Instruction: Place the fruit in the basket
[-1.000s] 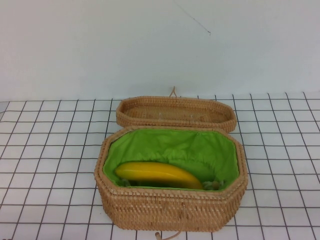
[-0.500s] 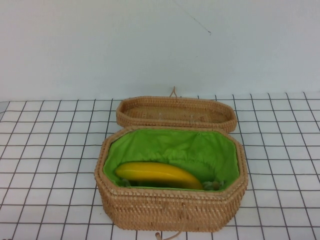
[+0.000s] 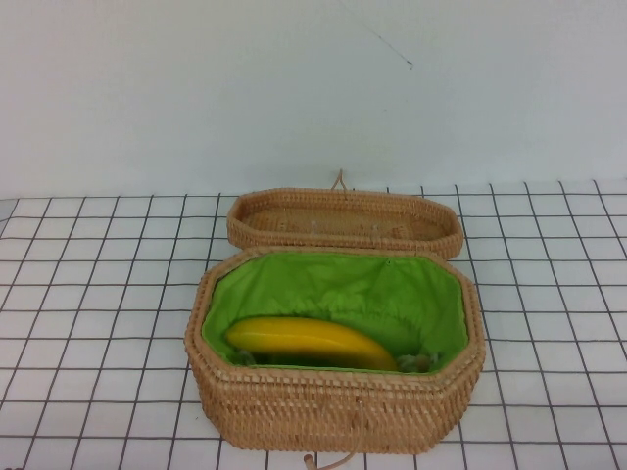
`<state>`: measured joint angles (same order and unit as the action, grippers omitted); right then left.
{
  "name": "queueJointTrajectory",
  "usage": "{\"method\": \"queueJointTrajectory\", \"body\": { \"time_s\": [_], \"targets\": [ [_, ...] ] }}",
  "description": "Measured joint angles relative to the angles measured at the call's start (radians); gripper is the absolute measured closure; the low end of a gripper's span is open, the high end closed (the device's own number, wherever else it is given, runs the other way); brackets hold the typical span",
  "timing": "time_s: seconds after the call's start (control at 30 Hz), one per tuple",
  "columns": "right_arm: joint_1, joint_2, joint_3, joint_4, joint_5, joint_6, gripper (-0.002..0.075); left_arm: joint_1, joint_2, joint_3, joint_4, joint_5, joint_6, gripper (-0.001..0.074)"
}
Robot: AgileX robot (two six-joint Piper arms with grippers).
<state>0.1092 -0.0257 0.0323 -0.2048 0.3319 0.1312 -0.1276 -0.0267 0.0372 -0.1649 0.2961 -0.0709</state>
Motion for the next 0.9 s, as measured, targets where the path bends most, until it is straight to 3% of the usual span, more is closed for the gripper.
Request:
{"method": "queueJointTrajectory", "body": {
  "time_s": [0.27,0.47,0.9],
  "targets": [
    [0.000,0.000,0.000,-0.005,0.000,-0.002,0.0726,0.000,0.000,0.000,0.000,0.000,0.000,0.0735],
    [-0.079,-0.002,0.000,-0.003,0.000,0.002,0.0726,0.000,0.000,0.000,0.000,0.000,0.000,0.0735],
    [-0.079,0.000,0.000,-0.011,-0.001,-0.002,0.0726,0.000,0.000,0.000,0.000,0.000,0.000,0.0735]
  ]
}}
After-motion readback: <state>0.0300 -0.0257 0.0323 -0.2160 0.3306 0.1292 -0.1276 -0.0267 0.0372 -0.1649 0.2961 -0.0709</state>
